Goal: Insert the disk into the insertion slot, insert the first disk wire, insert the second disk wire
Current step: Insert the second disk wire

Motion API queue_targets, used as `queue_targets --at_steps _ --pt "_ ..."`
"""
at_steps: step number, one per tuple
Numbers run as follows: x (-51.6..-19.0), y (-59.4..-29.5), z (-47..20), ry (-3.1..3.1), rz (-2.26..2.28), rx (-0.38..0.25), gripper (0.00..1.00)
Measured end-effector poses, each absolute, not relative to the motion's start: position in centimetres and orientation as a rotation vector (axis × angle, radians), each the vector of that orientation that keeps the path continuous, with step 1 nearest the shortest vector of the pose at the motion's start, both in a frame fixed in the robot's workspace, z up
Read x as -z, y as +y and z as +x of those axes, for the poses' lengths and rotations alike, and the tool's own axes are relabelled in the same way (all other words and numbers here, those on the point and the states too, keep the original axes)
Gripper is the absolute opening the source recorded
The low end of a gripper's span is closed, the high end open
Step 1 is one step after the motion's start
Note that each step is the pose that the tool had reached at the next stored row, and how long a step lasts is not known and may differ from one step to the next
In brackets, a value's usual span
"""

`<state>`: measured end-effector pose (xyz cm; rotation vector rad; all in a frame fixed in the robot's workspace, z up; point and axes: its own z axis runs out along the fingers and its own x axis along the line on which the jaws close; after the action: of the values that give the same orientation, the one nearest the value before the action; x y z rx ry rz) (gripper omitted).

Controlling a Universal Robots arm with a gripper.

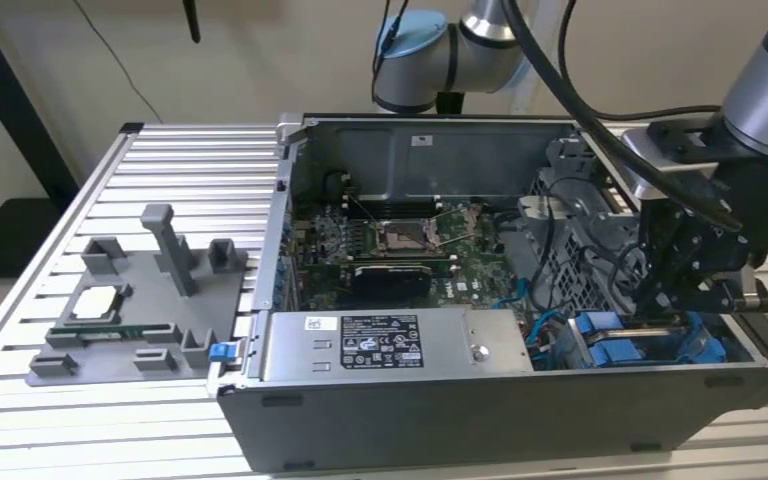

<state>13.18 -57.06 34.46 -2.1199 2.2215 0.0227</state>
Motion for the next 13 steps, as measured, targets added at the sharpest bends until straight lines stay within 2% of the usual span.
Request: queue_targets --at_steps 13 --pt "-33.86 -57.06 13.23 2.209 -2.112 -0.024 0.0"
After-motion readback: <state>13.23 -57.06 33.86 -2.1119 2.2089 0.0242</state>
